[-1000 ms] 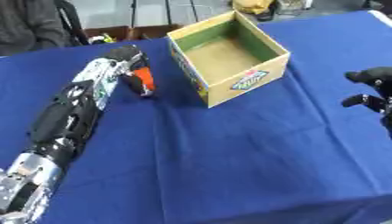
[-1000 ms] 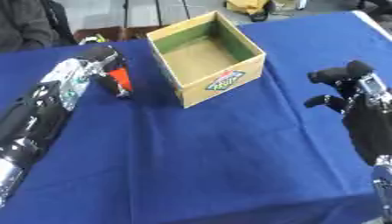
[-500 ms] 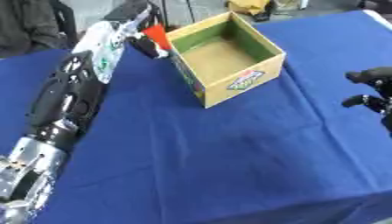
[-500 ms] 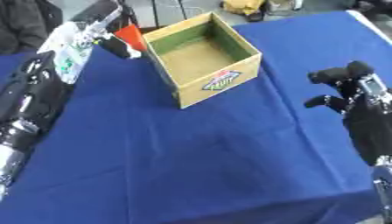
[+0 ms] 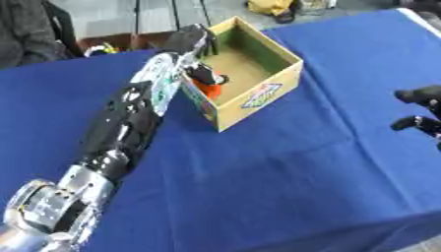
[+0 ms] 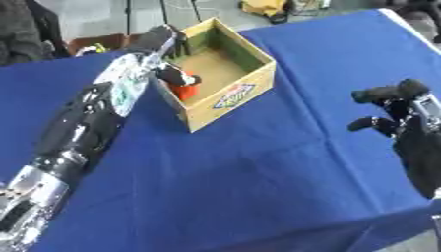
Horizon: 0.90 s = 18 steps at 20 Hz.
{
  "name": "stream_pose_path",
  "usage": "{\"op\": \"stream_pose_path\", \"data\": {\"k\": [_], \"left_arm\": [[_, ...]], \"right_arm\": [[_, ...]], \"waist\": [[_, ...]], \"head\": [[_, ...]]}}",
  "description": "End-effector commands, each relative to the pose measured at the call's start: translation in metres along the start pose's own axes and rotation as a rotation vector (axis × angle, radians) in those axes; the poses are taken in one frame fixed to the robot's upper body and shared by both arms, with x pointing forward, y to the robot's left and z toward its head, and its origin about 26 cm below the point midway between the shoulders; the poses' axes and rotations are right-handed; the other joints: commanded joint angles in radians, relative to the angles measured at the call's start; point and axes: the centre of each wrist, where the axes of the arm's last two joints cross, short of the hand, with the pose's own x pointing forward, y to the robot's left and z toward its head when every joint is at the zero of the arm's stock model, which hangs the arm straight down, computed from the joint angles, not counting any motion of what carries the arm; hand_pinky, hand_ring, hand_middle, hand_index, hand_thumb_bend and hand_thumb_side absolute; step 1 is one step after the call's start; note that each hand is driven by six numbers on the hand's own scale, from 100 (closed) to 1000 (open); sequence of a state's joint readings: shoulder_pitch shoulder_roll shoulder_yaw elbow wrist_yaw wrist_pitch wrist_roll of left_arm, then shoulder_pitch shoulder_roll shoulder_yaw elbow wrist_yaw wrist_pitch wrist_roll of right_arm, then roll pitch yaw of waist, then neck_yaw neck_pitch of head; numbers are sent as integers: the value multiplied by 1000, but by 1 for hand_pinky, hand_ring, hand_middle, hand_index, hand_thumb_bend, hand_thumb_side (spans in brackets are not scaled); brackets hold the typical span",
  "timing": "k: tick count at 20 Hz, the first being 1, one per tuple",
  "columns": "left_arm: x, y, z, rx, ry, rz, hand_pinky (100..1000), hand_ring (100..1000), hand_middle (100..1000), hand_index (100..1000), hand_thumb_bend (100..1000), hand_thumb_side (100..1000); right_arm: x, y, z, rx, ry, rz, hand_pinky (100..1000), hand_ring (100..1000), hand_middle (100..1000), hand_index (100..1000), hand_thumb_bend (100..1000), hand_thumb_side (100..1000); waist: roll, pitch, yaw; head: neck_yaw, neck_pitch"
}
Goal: Pick up objects on the table and place them in the box.
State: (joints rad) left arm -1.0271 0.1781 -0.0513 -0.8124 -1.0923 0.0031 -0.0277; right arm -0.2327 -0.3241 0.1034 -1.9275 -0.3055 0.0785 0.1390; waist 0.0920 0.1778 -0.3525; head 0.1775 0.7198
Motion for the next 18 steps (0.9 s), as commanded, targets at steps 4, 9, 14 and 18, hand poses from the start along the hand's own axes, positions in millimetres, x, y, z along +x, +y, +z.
{"op": "stream_pose_path", "data": {"k": [4,9,14,18], "left_arm": [[8,12,-3,85,-83,-9,744,835,830,880,1000,631],[11,56,5,337,-214,150,621,750,755,807,1000,659],[0,107,49,589,-346,478,590,729,731,780,935,676],[-22,113,97,672,-330,701,569,712,712,764,872,709]], "right_arm": [[4,0,-4,13,-18,2,569,856,623,674,100,815],[3,-2,-2,-3,-15,4,569,856,623,674,100,814],[3,-7,1,-38,-16,15,569,855,623,673,100,812],[3,-11,3,-63,-17,23,569,854,622,674,100,813]], "waist": [[-6,-15,0],[-12,-20,35],[-23,-21,111],[-29,-19,166]], "head": [[2,-9],[-20,-4],[-65,1],[-84,1]]}}
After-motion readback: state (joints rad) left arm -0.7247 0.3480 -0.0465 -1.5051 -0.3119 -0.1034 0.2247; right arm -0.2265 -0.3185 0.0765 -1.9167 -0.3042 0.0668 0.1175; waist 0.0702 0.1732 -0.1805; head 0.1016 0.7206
